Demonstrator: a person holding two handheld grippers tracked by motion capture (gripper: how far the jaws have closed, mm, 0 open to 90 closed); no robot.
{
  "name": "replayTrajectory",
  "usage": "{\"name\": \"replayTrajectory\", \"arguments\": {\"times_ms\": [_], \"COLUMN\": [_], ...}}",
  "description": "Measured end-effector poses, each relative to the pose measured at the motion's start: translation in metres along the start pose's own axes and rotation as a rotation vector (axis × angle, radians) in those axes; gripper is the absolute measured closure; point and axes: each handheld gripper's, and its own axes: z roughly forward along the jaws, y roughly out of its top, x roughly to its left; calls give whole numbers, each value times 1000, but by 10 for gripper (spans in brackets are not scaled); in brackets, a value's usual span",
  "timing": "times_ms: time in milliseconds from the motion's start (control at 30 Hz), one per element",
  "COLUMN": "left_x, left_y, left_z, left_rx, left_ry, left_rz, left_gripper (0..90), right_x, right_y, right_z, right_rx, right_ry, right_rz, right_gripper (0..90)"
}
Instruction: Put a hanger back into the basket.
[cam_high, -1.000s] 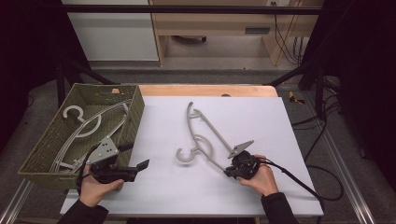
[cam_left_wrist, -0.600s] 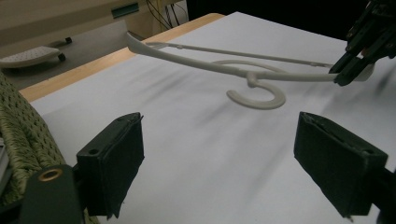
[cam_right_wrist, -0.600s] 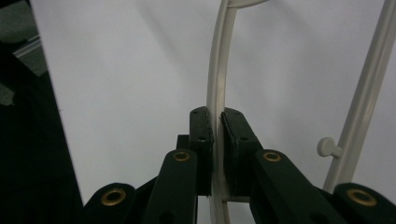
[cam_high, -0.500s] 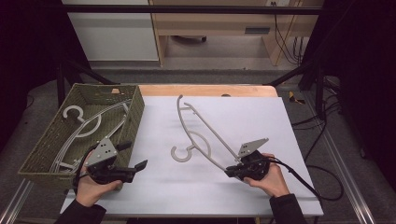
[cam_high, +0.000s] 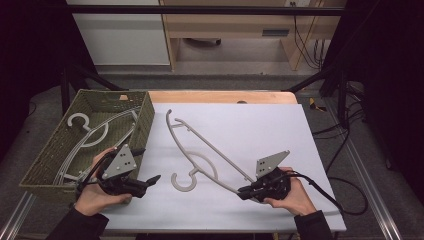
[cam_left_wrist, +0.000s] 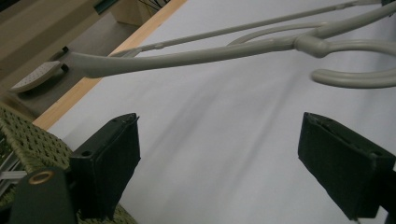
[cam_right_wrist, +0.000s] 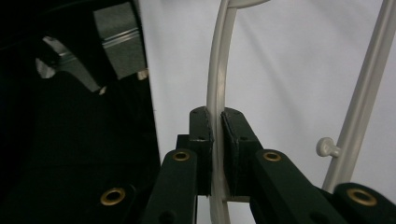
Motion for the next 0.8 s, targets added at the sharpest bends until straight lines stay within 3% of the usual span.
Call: {"name": "replayTrajectory", "arguments": {"times_ms": [67, 100, 233, 267, 300, 333, 367, 400, 567, 633, 800], "left_x": [0, 0, -6, -10, -10, -14, -16, -16, -25, -30, -35], "left_y": [6, 6, 13, 16, 16, 17, 18, 18, 17, 16, 13], "left_z": [3, 3, 8, 11, 11, 16, 18, 18, 30, 32, 34], "left_rx": [29, 29, 51, 74, 74, 102, 119, 119, 160, 166, 158], "left_ry": [-5, -5, -9, -13, -13, -7, -9, -9, 9, 18, 3], "left_rz": [58, 58, 156, 213, 213, 277, 308, 308, 413, 465, 516], "left_gripper": [128, 130, 148, 151, 162, 175, 191, 204, 244, 293, 455], "right_x": [4, 6, 10, 11, 11, 12, 12, 12, 14, 15, 15], "right_y": [0, 0, -1, -1, -1, -1, -2, -2, -2, -2, -3], "right_z": [0, 0, 1, 1, 2, 2, 2, 2, 3, 4, 4], "right_rx": [9, 12, 24, 29, 28, 32, 34, 34, 55, 52, 61], "right_ry": [24, 38, 75, 84, 90, 98, 105, 105, 135, 148, 167], "right_rz": [-14, -23, -43, -41, -46, -43, -54, -54, -55, -60, -68], "right_gripper": [830, 830, 830, 830, 830, 830, 830, 830, 830, 830, 830]}}
